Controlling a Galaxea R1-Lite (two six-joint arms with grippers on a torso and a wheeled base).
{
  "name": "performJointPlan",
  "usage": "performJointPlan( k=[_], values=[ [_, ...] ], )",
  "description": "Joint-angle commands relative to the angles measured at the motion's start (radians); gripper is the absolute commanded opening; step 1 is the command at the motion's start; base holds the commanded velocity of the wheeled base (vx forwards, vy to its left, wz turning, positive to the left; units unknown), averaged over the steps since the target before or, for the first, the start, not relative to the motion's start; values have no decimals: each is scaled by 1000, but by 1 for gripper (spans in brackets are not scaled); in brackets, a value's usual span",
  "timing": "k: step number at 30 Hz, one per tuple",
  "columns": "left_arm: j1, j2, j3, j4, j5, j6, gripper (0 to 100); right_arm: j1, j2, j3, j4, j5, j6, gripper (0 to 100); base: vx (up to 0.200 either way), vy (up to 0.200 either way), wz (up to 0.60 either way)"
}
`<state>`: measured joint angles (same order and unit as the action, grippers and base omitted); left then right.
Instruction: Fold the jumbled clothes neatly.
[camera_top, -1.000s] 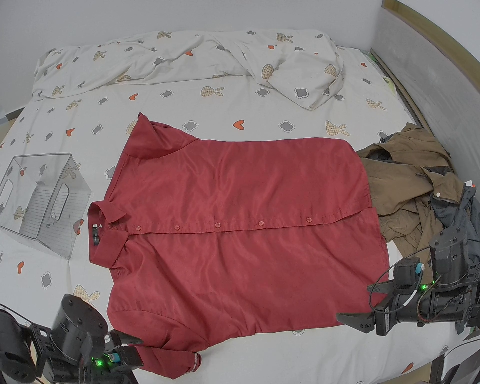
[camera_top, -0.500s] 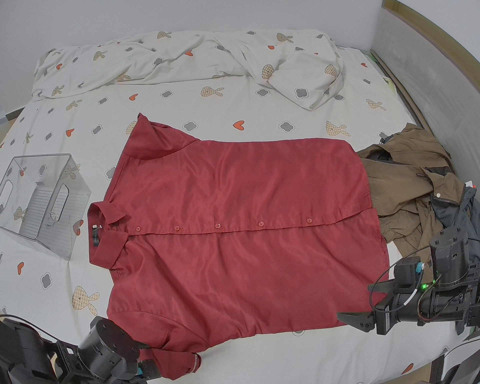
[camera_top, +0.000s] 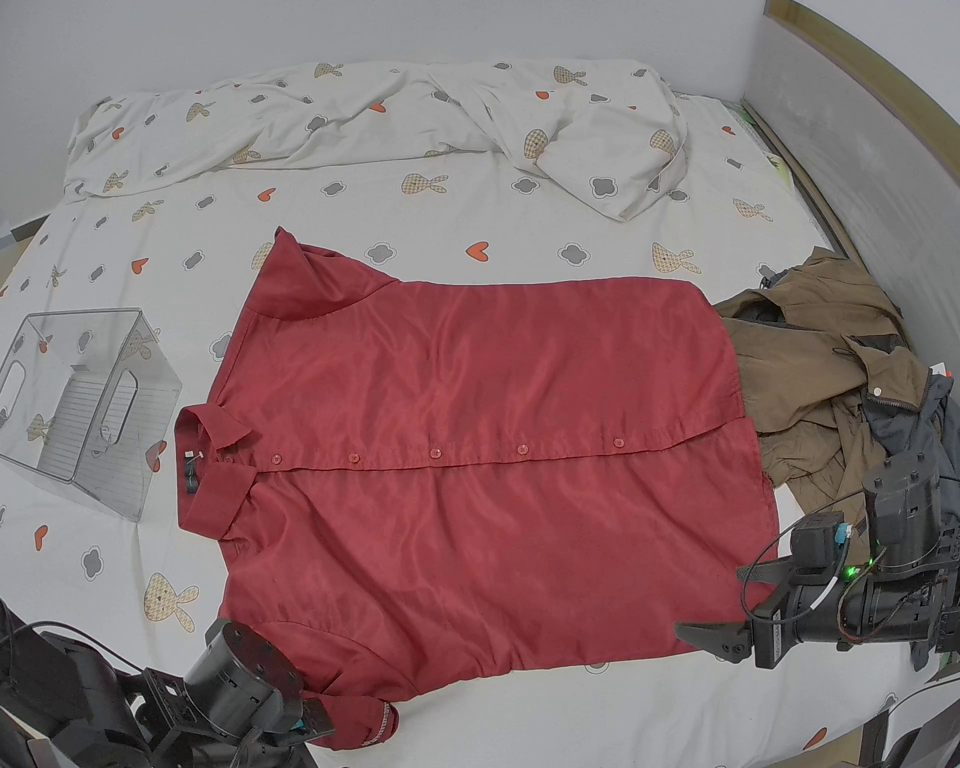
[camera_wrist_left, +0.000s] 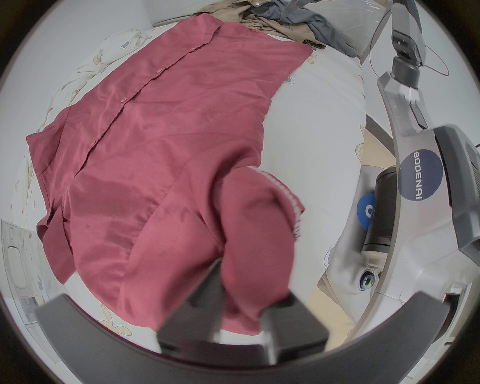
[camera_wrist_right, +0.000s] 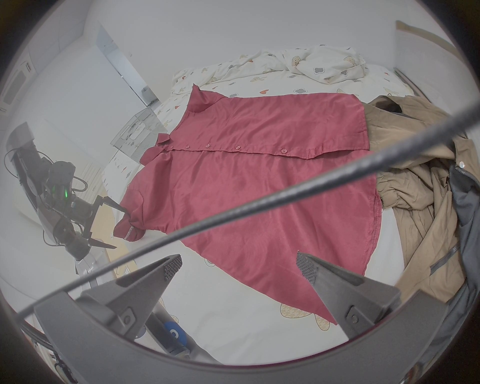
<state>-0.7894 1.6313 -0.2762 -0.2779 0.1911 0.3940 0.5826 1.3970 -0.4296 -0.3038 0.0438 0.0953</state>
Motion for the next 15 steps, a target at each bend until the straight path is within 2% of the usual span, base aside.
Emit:
performJointPlan(
  k=[1, 2, 8, 15],
  values=[
    [16, 64, -1, -26, 1, 0, 100, 0, -1, 0, 0, 1, 0, 100, 0, 0, 0],
    [16, 75, -1, -35, 1, 0, 0, 0, -1, 0, -1, -1, 0, 100, 0, 0, 0],
    [21, 111, 11, -133, 2, -1, 0, 0, -1, 2, -1, 1, 0, 100, 0, 0, 0],
    [19, -34, 20, -126, 1, 2, 0, 0, 0, 8, 0, -1, -2, 100, 0, 0, 0]
  ],
)
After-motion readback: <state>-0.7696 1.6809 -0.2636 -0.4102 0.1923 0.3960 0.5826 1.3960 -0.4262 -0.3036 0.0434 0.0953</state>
